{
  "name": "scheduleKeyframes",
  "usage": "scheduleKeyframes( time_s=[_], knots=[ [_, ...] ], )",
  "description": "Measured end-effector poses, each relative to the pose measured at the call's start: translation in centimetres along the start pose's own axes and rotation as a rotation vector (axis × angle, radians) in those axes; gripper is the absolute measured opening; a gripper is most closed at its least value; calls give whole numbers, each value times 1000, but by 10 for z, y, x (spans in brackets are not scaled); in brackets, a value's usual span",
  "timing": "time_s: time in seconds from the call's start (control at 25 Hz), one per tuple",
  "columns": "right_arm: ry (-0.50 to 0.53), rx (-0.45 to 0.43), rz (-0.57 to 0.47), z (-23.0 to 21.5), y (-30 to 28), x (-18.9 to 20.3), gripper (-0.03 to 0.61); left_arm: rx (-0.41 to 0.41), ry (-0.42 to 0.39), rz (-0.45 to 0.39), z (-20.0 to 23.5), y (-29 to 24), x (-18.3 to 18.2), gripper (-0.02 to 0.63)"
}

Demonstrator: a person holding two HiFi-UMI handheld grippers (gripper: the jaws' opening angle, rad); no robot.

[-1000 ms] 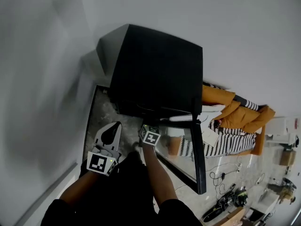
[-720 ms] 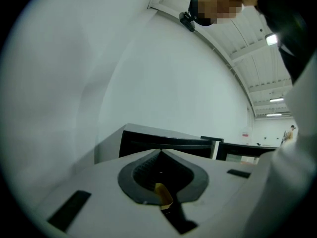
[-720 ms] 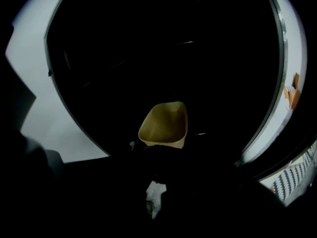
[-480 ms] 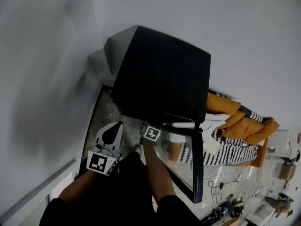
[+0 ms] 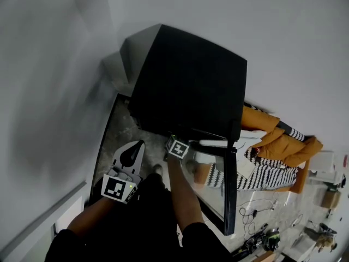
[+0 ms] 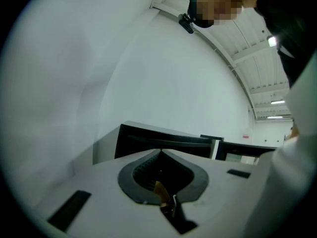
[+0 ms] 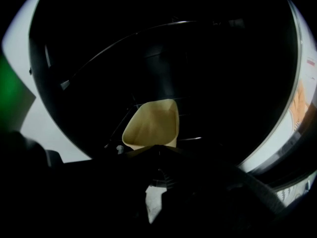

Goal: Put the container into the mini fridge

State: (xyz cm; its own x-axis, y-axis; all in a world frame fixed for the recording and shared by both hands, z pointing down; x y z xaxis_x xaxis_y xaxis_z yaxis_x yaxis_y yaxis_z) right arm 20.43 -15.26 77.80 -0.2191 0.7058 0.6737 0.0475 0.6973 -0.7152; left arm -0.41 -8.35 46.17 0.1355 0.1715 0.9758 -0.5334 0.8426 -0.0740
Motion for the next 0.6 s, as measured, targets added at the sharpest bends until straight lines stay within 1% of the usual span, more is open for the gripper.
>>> scheduleKeyframes(
  time_s=[0.16, 0.32, 0.52, 0.6],
  knots=[
    [-2, -14, -20, -3, -9, -7, 2, -6, -3, -1, 2, 3, 4, 5],
    [-25, -8, -16, -6, -17, -12, 2, -22, -5, 6, 5, 6, 5, 5],
    [-14, -16, -36, -5, -18, -26, 2, -32, -9, 12, 4, 7, 4, 5],
    [-18, -21, -32, -5, -18, -25, 2, -29, -14, 14, 2, 6, 3, 5]
  ],
)
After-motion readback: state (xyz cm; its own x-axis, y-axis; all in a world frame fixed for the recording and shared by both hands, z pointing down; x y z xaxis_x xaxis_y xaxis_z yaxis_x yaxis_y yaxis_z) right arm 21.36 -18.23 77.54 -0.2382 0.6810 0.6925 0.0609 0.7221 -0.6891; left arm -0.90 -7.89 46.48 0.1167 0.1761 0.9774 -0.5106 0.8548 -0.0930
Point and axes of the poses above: the fingertips, and each gripper's own axes: y backward along the fingers, z to its left, x out of its underside, the point moved 5 cm from there along y, backward along the fingers, and after that the axes turned 2 degrees about -z, right-handed, at the moved point
